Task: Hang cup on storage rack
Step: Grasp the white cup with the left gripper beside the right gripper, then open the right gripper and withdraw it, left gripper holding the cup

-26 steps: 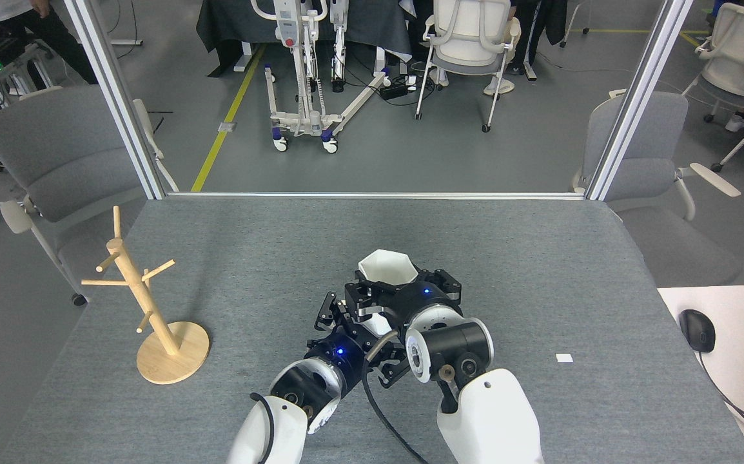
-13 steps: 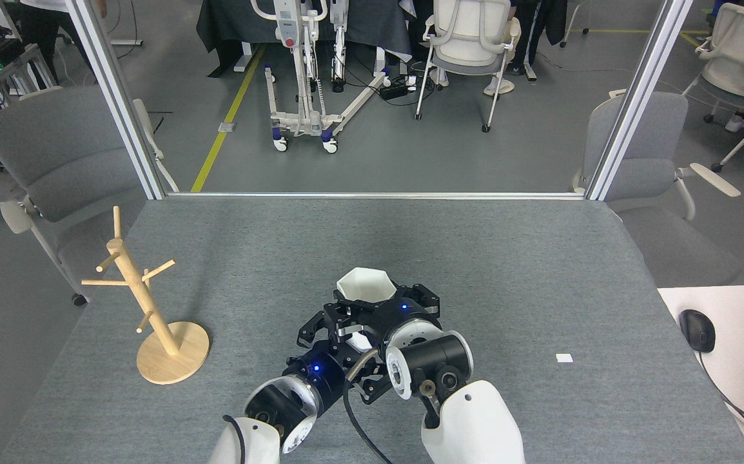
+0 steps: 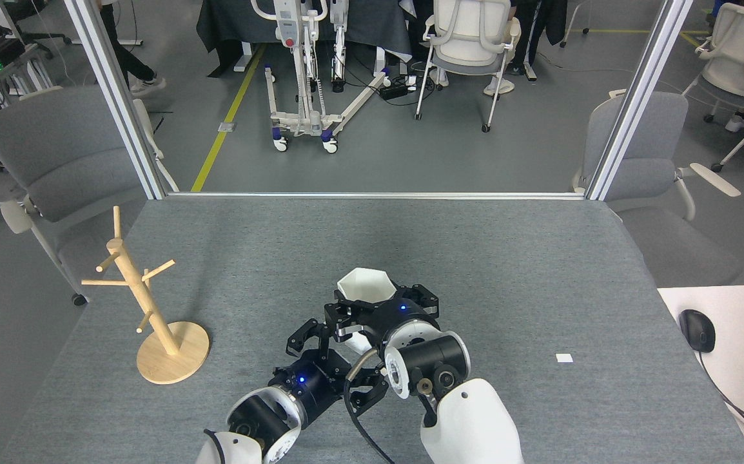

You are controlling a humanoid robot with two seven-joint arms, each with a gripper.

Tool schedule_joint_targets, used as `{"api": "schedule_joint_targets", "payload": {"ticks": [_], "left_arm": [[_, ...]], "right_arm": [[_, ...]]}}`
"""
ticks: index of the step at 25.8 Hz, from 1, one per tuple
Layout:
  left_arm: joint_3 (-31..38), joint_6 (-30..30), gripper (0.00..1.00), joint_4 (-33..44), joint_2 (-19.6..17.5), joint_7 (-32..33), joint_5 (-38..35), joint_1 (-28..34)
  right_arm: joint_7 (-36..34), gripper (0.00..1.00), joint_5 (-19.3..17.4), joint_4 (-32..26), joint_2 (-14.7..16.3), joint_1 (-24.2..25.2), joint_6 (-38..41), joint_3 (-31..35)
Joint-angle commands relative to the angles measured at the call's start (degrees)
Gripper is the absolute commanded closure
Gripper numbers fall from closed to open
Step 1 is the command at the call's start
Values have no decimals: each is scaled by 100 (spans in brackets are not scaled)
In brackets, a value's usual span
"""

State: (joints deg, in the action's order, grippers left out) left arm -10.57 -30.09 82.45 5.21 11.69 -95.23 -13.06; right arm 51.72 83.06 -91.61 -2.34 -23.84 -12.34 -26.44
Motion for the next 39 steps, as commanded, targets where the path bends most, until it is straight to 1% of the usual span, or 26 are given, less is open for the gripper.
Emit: {"api": "schedule_joint_targets", "payload": {"ticks": [1,5,11,12,14,15,16,20,25,26,28,29,30,31,34,35,39], "left_arm": [[-7,-15,1,0,33,44,-5,-100],[-7,-15,1,-27,59,53,-5,-294],[-59,3,2,-62,68,105,-66,-390],[-68,12,17,-88,59,228,-84,-373],[-68,-94,76,-36,51,694,13,-329],[-59,-199,92,-44,59,861,48,-338],[-59,-270,100,-53,59,958,101,-338],[-51,-314,100,-44,59,1037,180,-346],[-15,-314,100,-53,33,1037,189,-346],[-15,-314,100,-53,24,1028,189,-346],[-7,-314,100,-53,-2,984,189,-338],[-7,-305,100,-53,-11,984,189,-329],[-7,-305,100,-53,-20,984,189,-329],[-7,-305,100,-44,-20,975,189,-311],[2,-305,100,-27,-29,975,189,-294],[2,-305,100,-27,-29,975,180,-250],[2,-322,100,131,-81,967,180,-56]], "right_arm": [[-4,100,0,12,-21,19,3,-2],[-13,100,0,29,-12,28,-6,-46],[-74,100,0,117,-29,19,-305,-248],[-74,100,0,117,-29,19,-305,-257],[-83,100,0,117,-38,19,-304,-257],[-83,100,0,117,-47,19,-296,-257],[-83,100,0,117,-47,19,-296,-257],[-83,100,9,126,-152,19,-305,-257],[-83,100,0,126,-188,11,-252,-257],[-109,91,0,126,-205,11,-243,-248],[-276,53,9,126,-205,11,-234,-213],[-417,28,9,135,-205,2,-234,-186],[-601,8,17,161,-205,2,-234,-178],[-812,2,18,188,-214,-7,-225,-142],[-1779,1,-35,205,-223,2,-164,-2],[-2210,1,-105,214,-223,2,-129,33],[-3766,1,-870,293,-196,-16,109,165]]}}
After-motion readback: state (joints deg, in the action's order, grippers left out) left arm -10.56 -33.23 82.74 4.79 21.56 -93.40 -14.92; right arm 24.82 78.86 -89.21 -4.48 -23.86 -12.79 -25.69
